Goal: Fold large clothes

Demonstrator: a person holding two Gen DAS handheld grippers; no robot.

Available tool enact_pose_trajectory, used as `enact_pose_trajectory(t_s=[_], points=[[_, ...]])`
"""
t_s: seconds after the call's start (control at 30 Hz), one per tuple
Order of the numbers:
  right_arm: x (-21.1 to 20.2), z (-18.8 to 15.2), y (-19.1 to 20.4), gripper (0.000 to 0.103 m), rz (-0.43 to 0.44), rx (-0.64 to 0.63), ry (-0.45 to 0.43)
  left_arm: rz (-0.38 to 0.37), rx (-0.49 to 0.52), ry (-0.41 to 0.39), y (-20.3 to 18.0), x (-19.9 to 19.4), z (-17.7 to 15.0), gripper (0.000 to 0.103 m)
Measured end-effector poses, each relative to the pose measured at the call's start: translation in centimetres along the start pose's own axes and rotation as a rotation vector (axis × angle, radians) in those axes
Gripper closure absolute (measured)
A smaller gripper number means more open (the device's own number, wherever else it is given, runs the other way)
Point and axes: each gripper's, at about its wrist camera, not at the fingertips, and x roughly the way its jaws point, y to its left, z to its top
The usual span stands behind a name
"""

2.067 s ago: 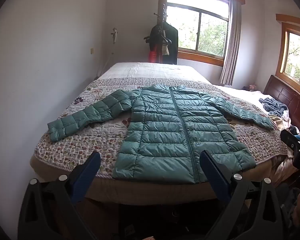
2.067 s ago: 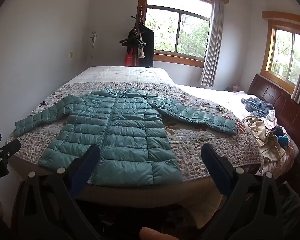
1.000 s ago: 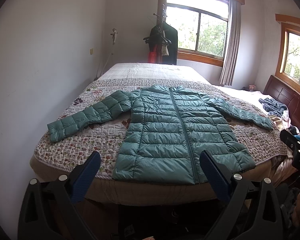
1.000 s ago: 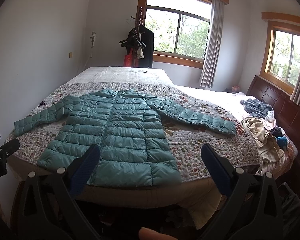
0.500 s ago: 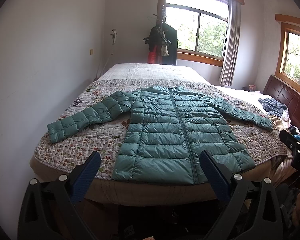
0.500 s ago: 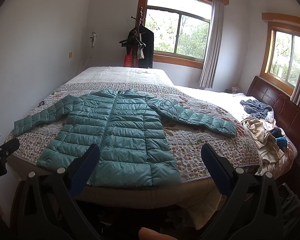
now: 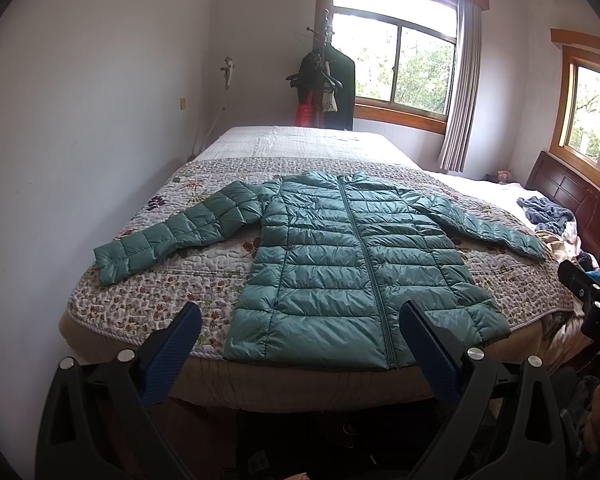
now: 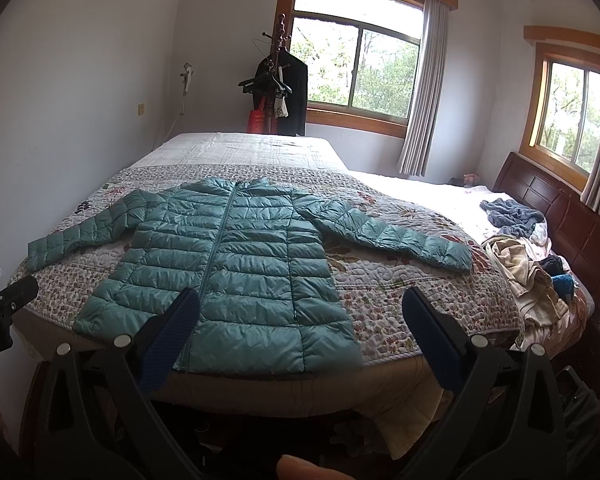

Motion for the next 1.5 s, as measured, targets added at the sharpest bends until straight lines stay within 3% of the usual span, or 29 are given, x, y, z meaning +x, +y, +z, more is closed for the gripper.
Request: enact_pose_trajectory(t_s=[0.6, 0.83, 0.97, 1.07, 1.13, 1.23, 1.33, 1.4, 1.47, 1.5], points=[[1.2, -0.2, -0.2, 0.003, -0.019, -0.015, 0.007, -0.002, 0.008, 0.020, 0.0, 1.5, 0.0, 0.004], [5.9, 0.7, -0.4, 0.003, -0.032, -0.062, 0.042, -0.067, 0.001, 0.050, 1.0, 5.8, 1.5, 0.004], [9.9, 1.8, -2.6, 0.003, -0.033, -0.031, 0.080, -0.140, -0.041, 0.019, 2.4, 8.9, 3.4, 0.004], [13.8, 2.4, -6.2, 0.003, 0.072, 0.071, 0.108, -0.201, -0.031, -0.034, 2.8, 11.0, 4.9, 0.004], [17.1, 2.7, -9.5, 0.003, 0.125, 0.192, 0.161, -0.201, -0.009, -0.025, 2.6, 13.2, 6.2, 0.004], [22.0, 2.7, -15.4, 0.003, 0.147, 0.401, 0.231, -0.236, -0.024, 0.036, 2.7, 16.5, 8.1, 0.004], [26.0, 1.5, -22.1, 0.004, 0.108, 0.641, 0.240, -0.275, -0.026, 0.076, 2.4, 19.6, 9.7, 0.004], [28.0, 0.4, -26.1, 0.012, 0.097, 0.770, 0.245, -0.295, -0.024, 0.080, 2.1, 21.2, 10.4, 0.004], [29.7, -0.7, -29.5, 0.045, 0.099, 0.885, 0.261, -0.309, -0.027, 0.097, 1.7, 22.8, 10.9, 0.004], [30.6, -1.2, -31.1, 0.047, 0.116, 0.944, 0.265, -0.317, -0.030, 0.110, 1.7, 23.9, 11.2, 0.004]])
